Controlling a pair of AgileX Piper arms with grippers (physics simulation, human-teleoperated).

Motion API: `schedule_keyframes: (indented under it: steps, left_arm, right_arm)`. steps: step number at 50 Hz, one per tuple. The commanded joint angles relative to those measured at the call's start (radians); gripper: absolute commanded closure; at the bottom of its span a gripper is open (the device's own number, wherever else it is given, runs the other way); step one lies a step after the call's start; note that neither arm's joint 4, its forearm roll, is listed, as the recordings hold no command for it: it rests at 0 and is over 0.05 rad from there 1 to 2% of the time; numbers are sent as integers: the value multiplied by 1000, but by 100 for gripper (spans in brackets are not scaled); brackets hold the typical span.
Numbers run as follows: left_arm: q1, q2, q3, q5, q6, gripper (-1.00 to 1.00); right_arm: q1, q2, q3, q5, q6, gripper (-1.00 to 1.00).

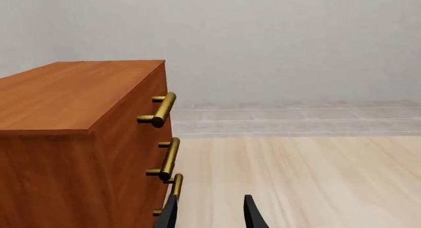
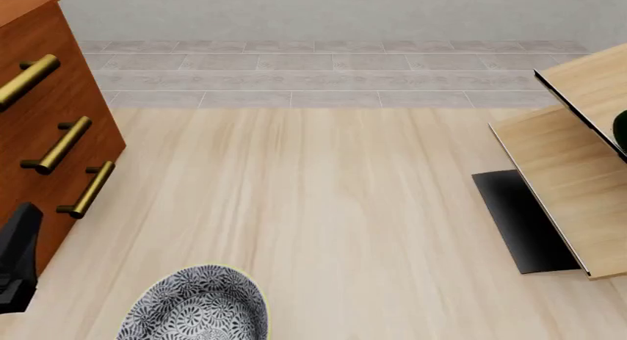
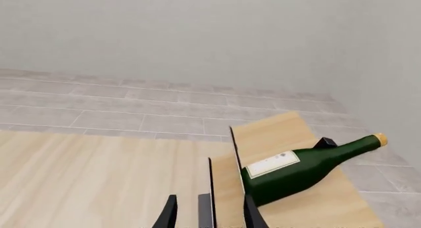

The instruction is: Put the wine bottle on the wine rack.

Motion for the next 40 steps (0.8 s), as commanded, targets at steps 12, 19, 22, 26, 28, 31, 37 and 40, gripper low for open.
schedule_keyframes:
  steps: [12, 19, 22, 26, 28, 31, 37, 40]
  left_arm:
    - [6, 0, -104, 74, 15, -100]
    - [5, 0, -123, 93, 24, -100]
    - [7, 0, -132, 103, 24, -100]
    - [11, 0, -136, 109, 24, -100]
    - [13, 0, -146, 117, 22, -100]
    - [18, 0, -160, 124, 22, -100]
    - [22, 0, -174, 136, 23, -100]
    - [24, 0, -174, 137, 22, -100]
  right_arm:
    - [23, -80, -12, 86, -14, -100]
    - [16, -100, -31, 119, -19, -100]
    - [16, -111, -32, 132, -21, -100]
    - [13, -119, -41, 144, -15, -100]
    - [14, -124, -46, 152, -19, -100]
    - [10, -133, -54, 165, -18, -100]
    - [4, -160, -62, 197, -18, -100]
    - [2, -167, -61, 203, -21, -100]
